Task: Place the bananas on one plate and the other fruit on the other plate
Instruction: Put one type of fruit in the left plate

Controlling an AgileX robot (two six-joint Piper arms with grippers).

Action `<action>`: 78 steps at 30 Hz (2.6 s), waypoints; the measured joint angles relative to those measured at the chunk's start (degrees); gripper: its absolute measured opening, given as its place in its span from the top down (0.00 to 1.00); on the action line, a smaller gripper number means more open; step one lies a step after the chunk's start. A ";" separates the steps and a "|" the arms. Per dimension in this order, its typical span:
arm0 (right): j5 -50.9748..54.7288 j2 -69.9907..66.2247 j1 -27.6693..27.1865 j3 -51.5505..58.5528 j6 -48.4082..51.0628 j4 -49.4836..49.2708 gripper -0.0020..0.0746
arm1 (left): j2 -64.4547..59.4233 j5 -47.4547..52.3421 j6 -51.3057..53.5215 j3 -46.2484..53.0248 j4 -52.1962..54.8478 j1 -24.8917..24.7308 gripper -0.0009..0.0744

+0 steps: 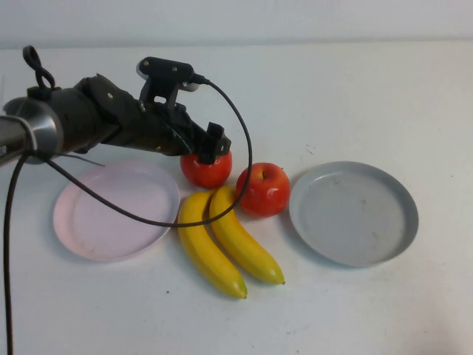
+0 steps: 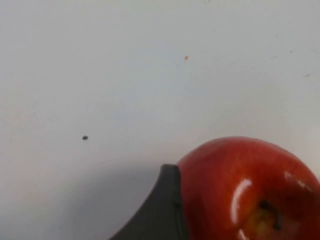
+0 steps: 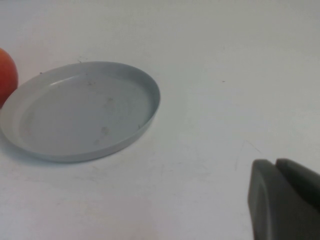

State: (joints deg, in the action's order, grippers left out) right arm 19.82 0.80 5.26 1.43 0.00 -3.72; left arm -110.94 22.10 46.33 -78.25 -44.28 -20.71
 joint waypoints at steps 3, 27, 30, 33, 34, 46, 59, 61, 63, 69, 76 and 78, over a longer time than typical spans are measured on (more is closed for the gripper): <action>0.00 0.00 0.00 0.00 0.00 0.00 1.00 | -1.79 0.74 1.50 -1.85 0.00 0.00 0.10; 0.00 0.00 0.00 0.00 0.00 0.00 1.00 | -3.67 3.04 1.82 -3.32 1.97 0.00 0.23; 0.00 0.00 0.00 0.00 0.00 0.00 1.00 | -3.14 5.16 1.82 -4.12 3.14 0.00 0.23; 0.00 0.00 0.00 0.00 0.00 0.00 1.00 | -1.44 7.09 1.45 -5.72 4.59 0.00 0.23; 0.00 0.00 0.00 0.00 0.00 0.00 1.00 | -0.58 7.72 1.16 -6.40 4.86 0.00 0.23; 0.00 0.00 0.00 0.00 0.00 0.00 1.00 | 8.89 21.67 -16.97 -9.00 28.45 0.00 0.23; 0.00 0.00 0.00 0.00 0.00 0.00 1.00 | 5.95 40.01 -44.20 -8.39 52.34 6.63 0.23; 0.00 0.00 0.00 0.00 0.00 0.00 1.00 | 4.97 38.74 -44.41 -6.89 52.22 7.39 0.23; 0.00 0.00 0.00 0.00 0.00 0.00 1.00 | 4.46 36.39 -44.53 -5.02 52.22 7.78 0.23; 0.00 0.00 0.00 0.00 0.00 0.00 1.00 | 4.36 28.50 -44.64 -1.51 51.26 8.00 0.23; 0.00 0.00 0.00 0.00 0.00 0.00 1.00 | 4.17 25.05 -44.64 -1.09 48.69 8.00 0.24; 0.00 0.00 0.00 0.00 0.00 0.00 1.00 | 4.17 24.85 -44.52 -1.09 47.60 8.00 0.24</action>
State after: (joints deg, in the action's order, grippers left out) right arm 19.82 0.80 5.26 1.43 0.00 -3.72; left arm -106.77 46.95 1.80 -79.34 3.32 -12.71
